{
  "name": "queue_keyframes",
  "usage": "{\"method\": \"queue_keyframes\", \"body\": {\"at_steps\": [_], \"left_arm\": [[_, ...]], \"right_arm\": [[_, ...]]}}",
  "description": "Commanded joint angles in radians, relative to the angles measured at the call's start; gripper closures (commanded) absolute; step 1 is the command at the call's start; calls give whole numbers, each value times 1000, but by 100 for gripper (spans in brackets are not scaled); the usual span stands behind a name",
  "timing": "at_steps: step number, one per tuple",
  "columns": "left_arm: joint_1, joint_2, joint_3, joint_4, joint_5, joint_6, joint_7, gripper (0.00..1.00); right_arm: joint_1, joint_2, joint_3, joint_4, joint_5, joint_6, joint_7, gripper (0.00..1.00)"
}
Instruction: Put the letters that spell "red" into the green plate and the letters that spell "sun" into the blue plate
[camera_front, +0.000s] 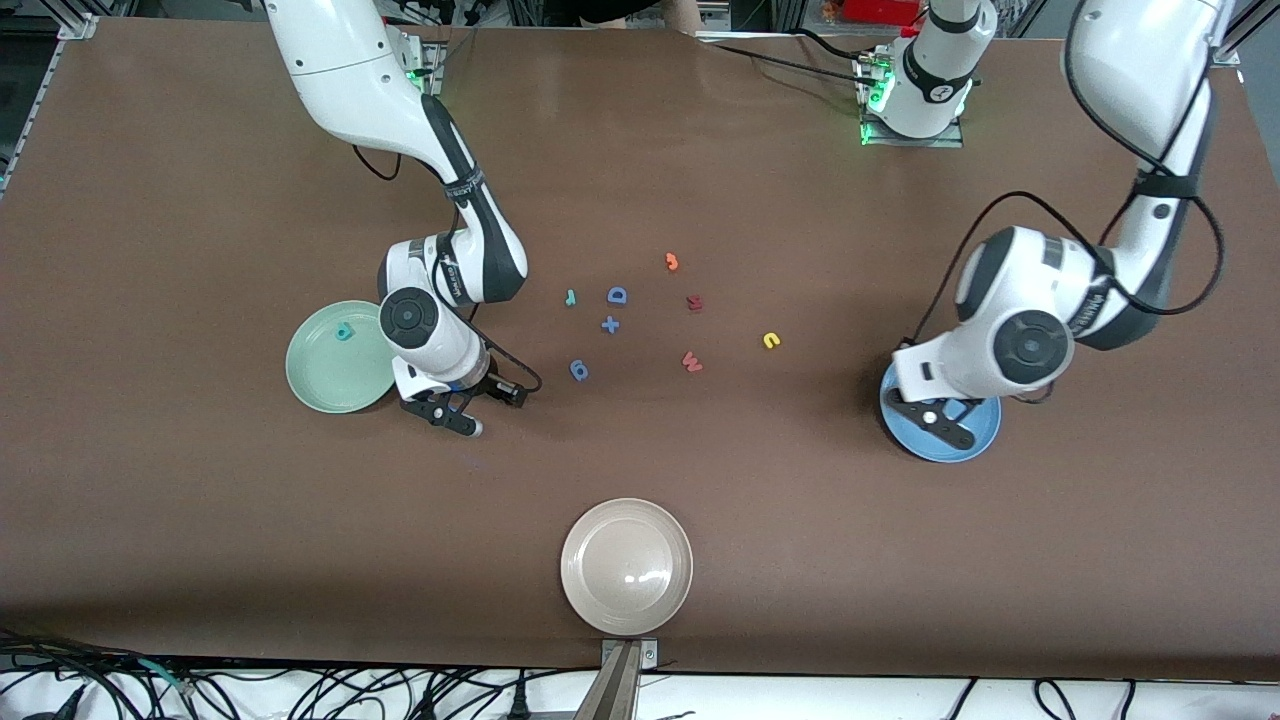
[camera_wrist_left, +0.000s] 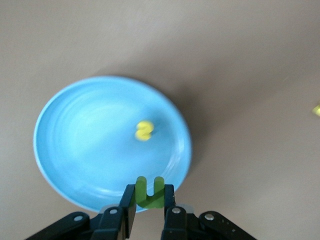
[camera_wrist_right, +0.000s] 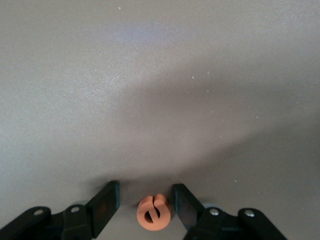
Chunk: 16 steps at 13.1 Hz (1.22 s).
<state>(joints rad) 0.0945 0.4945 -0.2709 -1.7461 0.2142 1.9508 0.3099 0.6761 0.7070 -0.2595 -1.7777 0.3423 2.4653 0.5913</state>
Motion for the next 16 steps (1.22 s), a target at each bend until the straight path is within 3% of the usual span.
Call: {"method": "queue_keyframes", "body": {"at_steps": [1,4,7,8,9,14,16], "left_arm": [[57,13,-10,-47,-12,40,78,100],[67,25,-4,-160,-12,234,81,100],[90,55,-2,-181,37,313,81,95],[94,59,-2,-191,39,336,81,60],[96,50,-4,-193,39,335,86,1],[88,-48,-25,-187,24,202,75,0],[86,-100,-111,-181,22,123,-7,0]], "right_arm": [[6,20,13,6,17,-5,12,44],[8,11,16,4,17,-6,19,44],[10,-4,16,4,17,-38,19,44],[8,-7,16,4,17,-45,19,44],[8,-11,14,4,17,-54,18,44],[6,-15,5,-8,14,-58,10,45],[6,-17,-4,-6,11,-60,7,45]]}}
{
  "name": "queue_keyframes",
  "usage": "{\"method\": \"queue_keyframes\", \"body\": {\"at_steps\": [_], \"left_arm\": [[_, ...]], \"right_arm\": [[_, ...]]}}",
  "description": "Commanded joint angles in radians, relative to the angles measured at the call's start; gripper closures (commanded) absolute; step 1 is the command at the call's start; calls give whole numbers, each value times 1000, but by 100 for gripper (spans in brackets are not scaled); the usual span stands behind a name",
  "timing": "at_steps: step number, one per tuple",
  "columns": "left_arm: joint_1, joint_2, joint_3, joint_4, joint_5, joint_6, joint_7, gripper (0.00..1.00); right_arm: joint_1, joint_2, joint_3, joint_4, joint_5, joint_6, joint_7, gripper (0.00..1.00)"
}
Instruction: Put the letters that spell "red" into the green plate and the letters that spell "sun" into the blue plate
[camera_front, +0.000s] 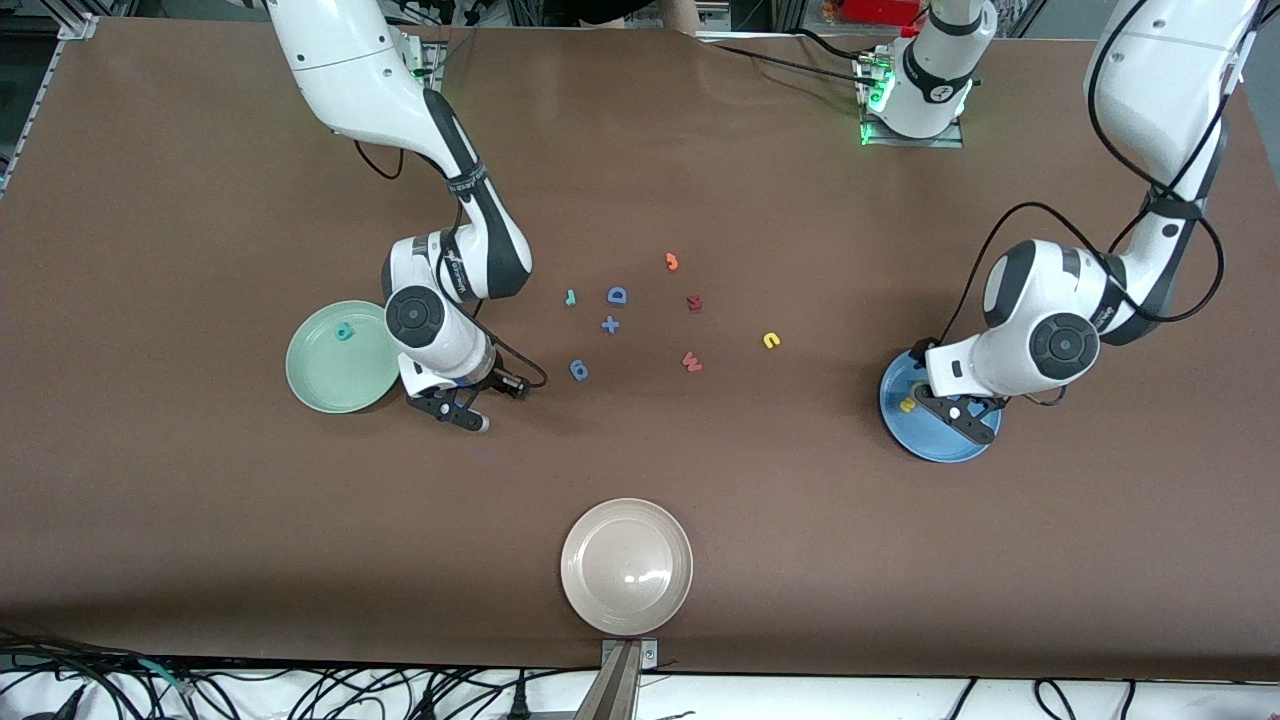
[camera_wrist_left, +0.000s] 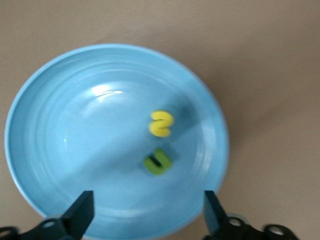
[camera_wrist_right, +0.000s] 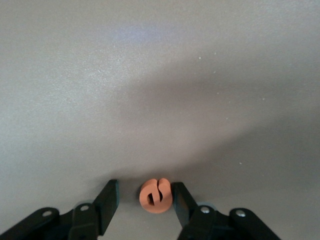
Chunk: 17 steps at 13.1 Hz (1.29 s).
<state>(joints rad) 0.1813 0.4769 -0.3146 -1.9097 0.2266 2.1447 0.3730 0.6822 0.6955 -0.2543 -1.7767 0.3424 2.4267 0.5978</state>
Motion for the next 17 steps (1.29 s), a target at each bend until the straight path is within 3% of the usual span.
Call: {"method": "queue_keyframes", "body": {"at_steps": [1,5,10,13,17], "left_arm": [[-2,-89,-114,-17,10,-84,-179,0],[-28,-55,-248,-5,10,-79,-614,0],[-183,57,-247,-6,25,76,-1161,0],[-192,117,-244,-20,45,177,-1218,0],[-194,169,-244,-20,227,190,-1312,0]], "right_arm": [[0,-4,-11,-9,7,-20,-1,45],[0,-4,-13,-18,4,-21,-16,48],[0,-1,-13,-18,4,-21,-16,64],[-1,-1,-13,-20,4,-20,-16,71],[-1,-1,-13,-18,4,-21,-15,81]]}}
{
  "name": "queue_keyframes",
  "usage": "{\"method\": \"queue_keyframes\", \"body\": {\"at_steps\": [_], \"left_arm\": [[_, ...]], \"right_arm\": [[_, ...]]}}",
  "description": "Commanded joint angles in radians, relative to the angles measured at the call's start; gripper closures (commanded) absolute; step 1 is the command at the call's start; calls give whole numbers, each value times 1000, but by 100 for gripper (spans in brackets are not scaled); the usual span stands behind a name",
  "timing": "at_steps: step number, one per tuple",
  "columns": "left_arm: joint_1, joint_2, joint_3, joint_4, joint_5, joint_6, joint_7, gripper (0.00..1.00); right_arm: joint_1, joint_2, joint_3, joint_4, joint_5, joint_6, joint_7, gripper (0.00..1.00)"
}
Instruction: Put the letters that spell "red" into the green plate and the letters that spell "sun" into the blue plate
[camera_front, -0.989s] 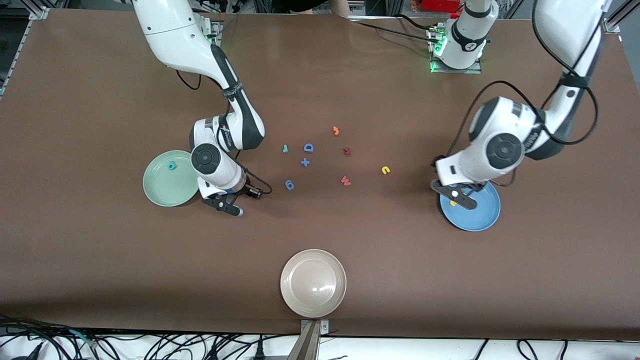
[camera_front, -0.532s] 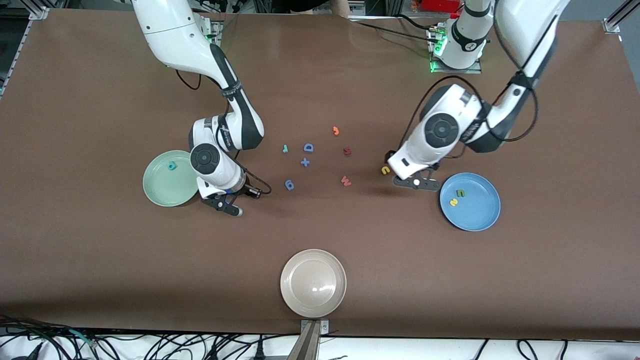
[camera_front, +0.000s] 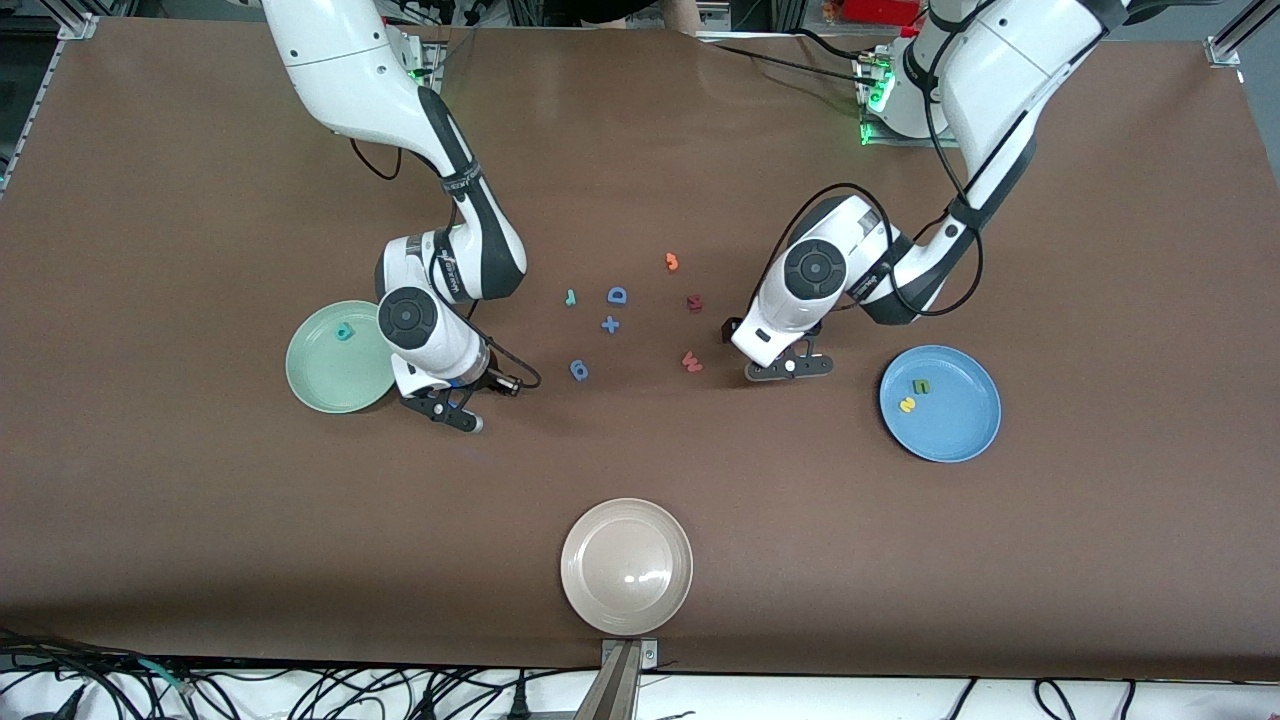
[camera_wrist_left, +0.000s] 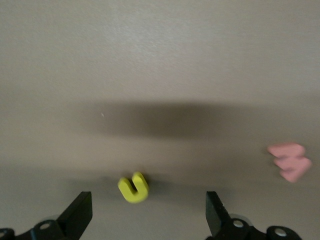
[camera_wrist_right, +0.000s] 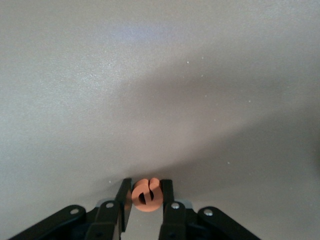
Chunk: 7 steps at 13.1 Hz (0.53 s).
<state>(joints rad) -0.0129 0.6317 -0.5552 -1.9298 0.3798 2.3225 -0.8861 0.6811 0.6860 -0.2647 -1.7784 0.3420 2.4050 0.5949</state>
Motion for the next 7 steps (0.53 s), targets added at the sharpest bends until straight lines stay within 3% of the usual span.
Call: {"method": "queue_keyframes", "body": {"at_steps": [1,4,7], "left_arm": [[5,22,-5,0,86,12,-57,0],[2,39,-3,-5,88,12,-59,0],[2,46,-5,-5,88,12,-59,3]], "right_arm": [[0,7,-4,-16,5,0,-15,81],[1,-22,-31,-10,3,-59,-21,81],[1,-94,-106,-4,3,-197,-105,81]]}}
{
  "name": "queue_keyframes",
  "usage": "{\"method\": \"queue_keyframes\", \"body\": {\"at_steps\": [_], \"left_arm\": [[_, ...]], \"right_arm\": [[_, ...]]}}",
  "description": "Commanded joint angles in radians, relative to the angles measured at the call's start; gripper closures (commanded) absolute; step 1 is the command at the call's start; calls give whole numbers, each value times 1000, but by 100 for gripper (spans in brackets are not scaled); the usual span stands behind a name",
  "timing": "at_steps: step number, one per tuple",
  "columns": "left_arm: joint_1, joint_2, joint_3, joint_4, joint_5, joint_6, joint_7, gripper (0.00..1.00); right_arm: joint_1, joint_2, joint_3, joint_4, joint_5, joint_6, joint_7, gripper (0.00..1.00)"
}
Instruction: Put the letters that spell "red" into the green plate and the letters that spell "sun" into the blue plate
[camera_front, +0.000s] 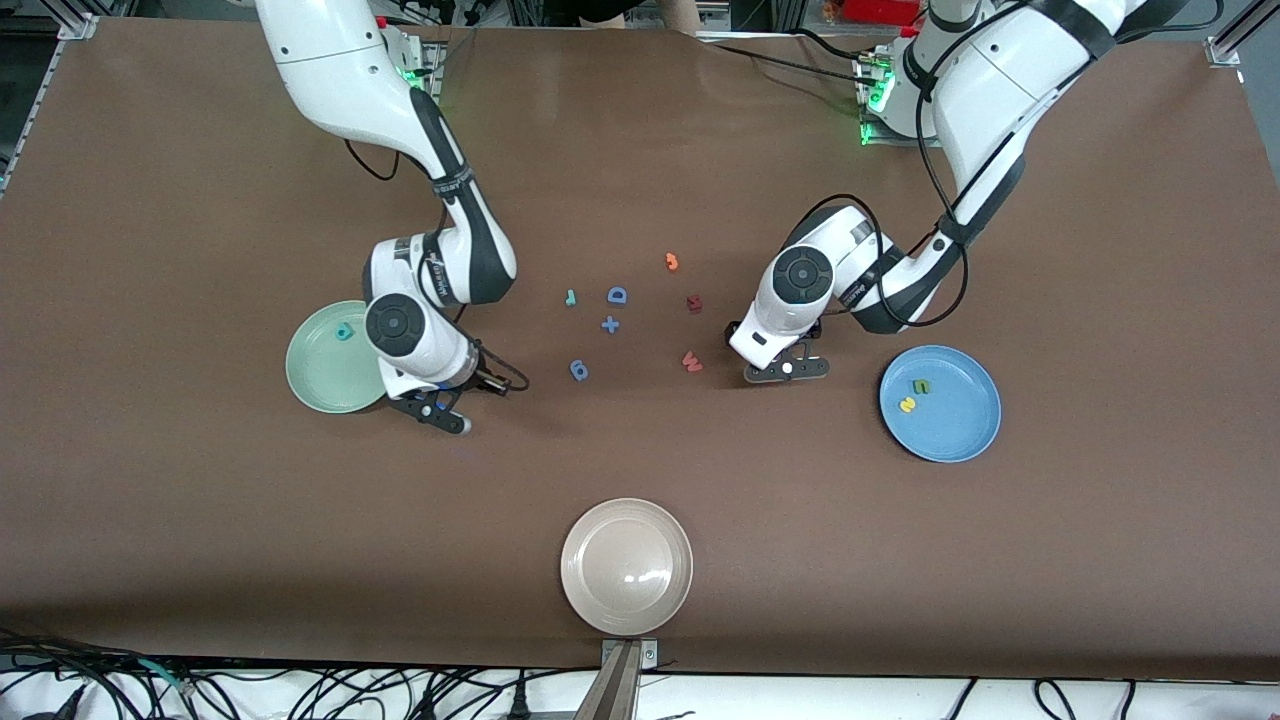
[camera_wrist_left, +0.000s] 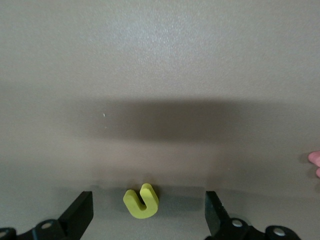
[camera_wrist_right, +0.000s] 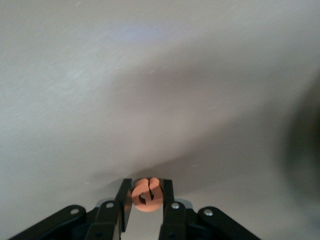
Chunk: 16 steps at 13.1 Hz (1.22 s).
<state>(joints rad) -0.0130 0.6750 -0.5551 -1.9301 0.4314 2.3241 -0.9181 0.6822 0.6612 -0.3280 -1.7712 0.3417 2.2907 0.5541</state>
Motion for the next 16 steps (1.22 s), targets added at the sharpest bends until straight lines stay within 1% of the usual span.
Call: {"method": "queue_keyframes", "body": {"at_steps": [1,2,4,6,8,9,10,11,13,14,16], "left_arm": [[4,3,-5,-9,36,11,-25,10],[4,5,-5,-10,36,9,-25,20],[8,3,-6,-9,36,8,-25,51],[11,2,-8,-7,36,3,-25,71],[7,0,-8,-4,36,0,-25,83],[7,-2,-8,-1,35,-2,-25,85],[7,-5,-8,2,35,-3,-24,85],[10,-12,-9,6,35,-20,-22,85],[18,-66,-15,26,21,-122,-2,85],[24,-84,-25,54,18,-191,30,87],[45,-98,-31,126,-32,-328,155,87]], "right_arm": [[0,-86,-71,-11,3,-132,-91,81],[0,-104,-95,-11,3,-179,-112,81],[0,-141,-146,-28,2,-249,-173,81],[0,-182,-199,-89,2,-272,-281,81],[0,-213,-236,-161,3,-254,-360,81],[0,-213,-262,-183,3,-245,-411,81],[0,-213,-272,-213,3,-199,-462,81],[-3,-212,-273,-261,5,-119,-499,81],[-3,-201,-270,-339,8,25,-513,80],[-3,-184,-267,-352,13,57,-514,80],[-3,-166,-255,-352,20,70,-513,80]]}}
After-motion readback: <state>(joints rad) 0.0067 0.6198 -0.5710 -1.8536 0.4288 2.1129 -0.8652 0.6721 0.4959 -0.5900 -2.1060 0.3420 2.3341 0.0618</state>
